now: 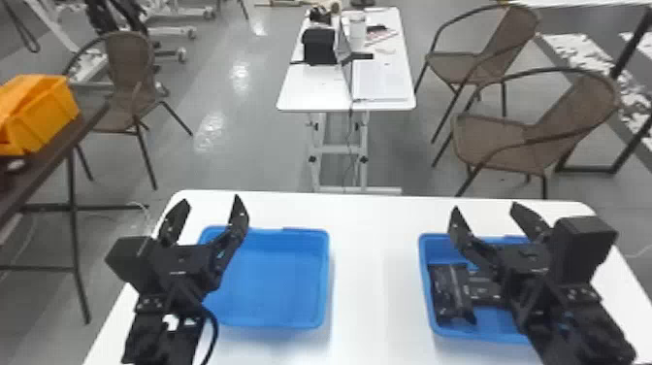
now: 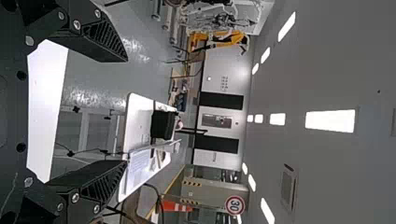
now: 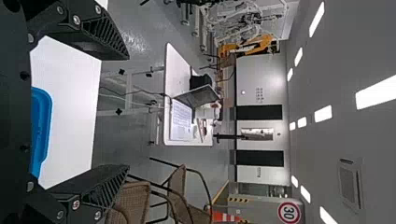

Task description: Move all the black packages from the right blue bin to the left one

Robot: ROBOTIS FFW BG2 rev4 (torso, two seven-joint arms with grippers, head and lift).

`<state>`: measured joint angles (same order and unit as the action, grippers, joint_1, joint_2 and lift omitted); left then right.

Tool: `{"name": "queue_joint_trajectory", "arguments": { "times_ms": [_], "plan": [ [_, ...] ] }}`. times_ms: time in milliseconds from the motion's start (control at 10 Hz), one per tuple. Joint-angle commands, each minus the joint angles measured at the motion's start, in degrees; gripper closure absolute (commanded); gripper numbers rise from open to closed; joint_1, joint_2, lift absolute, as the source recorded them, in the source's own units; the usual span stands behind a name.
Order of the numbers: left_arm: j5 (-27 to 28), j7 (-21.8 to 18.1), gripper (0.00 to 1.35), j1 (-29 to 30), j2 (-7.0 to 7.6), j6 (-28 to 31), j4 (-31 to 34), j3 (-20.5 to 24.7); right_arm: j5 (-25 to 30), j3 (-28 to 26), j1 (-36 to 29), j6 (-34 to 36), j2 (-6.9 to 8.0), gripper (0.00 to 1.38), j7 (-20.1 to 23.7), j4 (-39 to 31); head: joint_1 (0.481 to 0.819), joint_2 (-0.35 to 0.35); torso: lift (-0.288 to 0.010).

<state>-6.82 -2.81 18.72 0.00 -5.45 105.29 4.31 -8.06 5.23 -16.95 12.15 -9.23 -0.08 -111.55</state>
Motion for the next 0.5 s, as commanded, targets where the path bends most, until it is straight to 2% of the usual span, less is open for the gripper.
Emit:
{"name": "queue_joint_trajectory", "arguments": {
  "times_ms": [0,100,300,400],
  "plan": [
    [-0.03,0.0,0.27,0.0,-0.15,0.09,0.0,0.0,-0.29,-0.4,0.16,1.03,0.0,0.21,0.08,2.39,0.695,0.075,0.0],
    [-0.03,0.0,0.27,-0.09,-0.15,0.09,0.0,0.0,-0.64,-1.01,0.34,1.65,0.0,0.21,1.05,4.76,0.695,0.071,0.0],
    [-0.03,0.0,0.27,-0.09,-0.15,0.18,0.0,0.0,-4.94,-2.33,1.92,4.72,0.0,0.21,5.0,10.83,0.695,0.065,0.0],
    [-0.03,0.0,0.27,-0.09,-0.15,0.27,0.0,0.0,-6.09,-2.42,2.1,6.39,0.0,0.21,5.26,12.41,0.695,0.062,0.0]
  ]
}}
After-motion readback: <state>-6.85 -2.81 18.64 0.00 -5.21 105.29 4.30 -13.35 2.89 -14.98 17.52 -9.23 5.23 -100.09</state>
